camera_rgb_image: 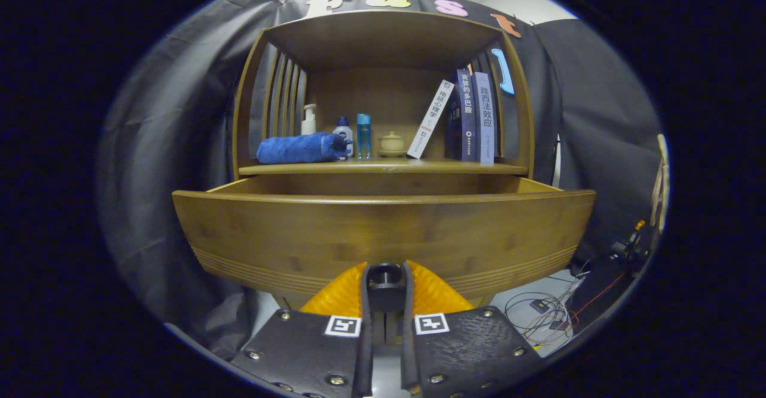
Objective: Pull open the drawer, take out the items inside it, and place them on the countertop above the cabinet.
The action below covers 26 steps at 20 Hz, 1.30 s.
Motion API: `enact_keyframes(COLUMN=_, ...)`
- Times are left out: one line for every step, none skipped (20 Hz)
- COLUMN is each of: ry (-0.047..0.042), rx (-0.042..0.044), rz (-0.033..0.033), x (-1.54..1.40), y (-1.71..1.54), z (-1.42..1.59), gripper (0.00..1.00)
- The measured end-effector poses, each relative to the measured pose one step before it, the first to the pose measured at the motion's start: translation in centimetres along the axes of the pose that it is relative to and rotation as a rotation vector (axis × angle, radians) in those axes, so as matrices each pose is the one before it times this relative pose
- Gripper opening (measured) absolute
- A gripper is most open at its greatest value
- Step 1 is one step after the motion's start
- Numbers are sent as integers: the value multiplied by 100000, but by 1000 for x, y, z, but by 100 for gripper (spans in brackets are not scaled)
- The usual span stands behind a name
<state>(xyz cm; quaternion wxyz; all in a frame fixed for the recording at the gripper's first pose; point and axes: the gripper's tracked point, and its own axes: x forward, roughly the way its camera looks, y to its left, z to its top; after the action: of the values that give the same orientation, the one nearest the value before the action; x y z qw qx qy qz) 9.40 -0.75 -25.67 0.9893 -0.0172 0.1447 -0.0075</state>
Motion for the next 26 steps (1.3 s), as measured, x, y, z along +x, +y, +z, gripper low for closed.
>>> enact_keyframes(ry=578, rx=-174, rz=647, x=-490, y=89, z=-113, gripper=19)
enact_keyframes(ry=165, rx=635, rz=496, x=-493, y=173, z=-49, gripper=19)
enact_keyframes(ry=161, rx=271, rz=246, x=-156, y=108, z=-135, gripper=19)
enact_keyframes(ry=140, rx=127, rz=-159, x=-268, y=-101, z=100, gripper=19)
enact_keyframes(ry=379, rx=28, rz=74, x=-423, y=29, z=77, gripper=19)
enact_keyframes(ry=-2875, rx=392, rz=475, x=-718, y=149, z=691, gripper=19)
enact_keyframes(ry=-5987, rx=401, rz=1085, x=-158, y=237, z=1428, gripper=19)
enact_keyframes(ry=-1070, rx=-1827, rz=-1486, x=-3383, y=83, z=-1428, gripper=1)
enact_keyframes(ry=2296, rx=-2825, rz=-2987, x=891, y=-769, z=845, gripper=0)
enact_keyframes(ry=4260, rx=-1851, rz=3131, x=-65, y=297, z=-1221, gripper=1)
enact_keyframes(ry=4356, rx=1138, rz=3511, x=86, y=483, z=-1282, gripper=1)
enact_keyframes(ry=3698, rx=3382, rz=1843, x=-184, y=426, z=-1232, gripper=1)
enact_keyframes(ry=843, rx=3568, rz=1343, x=220, y=453, z=-562, gripper=1)
enact_keyframes(ry=-1530, rx=1626, rz=-325, x=-377, y=-34, z=467, gripper=1)
enact_keyframes(ry=-1517, rx=-242, rz=-668, x=-102, y=-440, z=1098, gripper=1)
enact_keyframes(ry=-2148, rx=-963, rz=-155, x=-54, y=4, z=1193, gripper=3)
enact_keyframes(ry=-1760, rx=-744, rz=-307, x=173, y=31, z=1028, gripper=19)
enact_keyframes(ry=-1165, rx=-893, rz=118, x=89, y=13, z=1028, gripper=35)
enact_keyframes(ry=-225, rx=-301, rz=-1048, x=140, y=-266, z=810, gripper=51)
enact_keyframes(ry=-947, rx=158, rz=-1544, x=-30, y=-426, z=1204, gripper=67)
enact_keyframes(ry=-2522, rx=1147, rz=-1577, x=-58, y=-228, z=1650, gripper=75)
enact_keyframes(ry=-2274, rx=360, rz=-910, x=247, y=-57, z=1541, gripper=84)
enact_keyframes(ry=-729, rx=-692, rz=-261, x=383, y=218, z=1347, gripper=92)
enact_keyframes(ry=121, rx=-1691, rz=-474, x=339, y=146, z=859, gripper=100)
enact_keyframes(ry=701, rx=-1947, rz=-372, x=470, y=-173, z=847, gripper=100)
enact_keyframes(ry=652, rx=-1496, rz=-1004, x=370, y=-274, z=804, gripper=100)
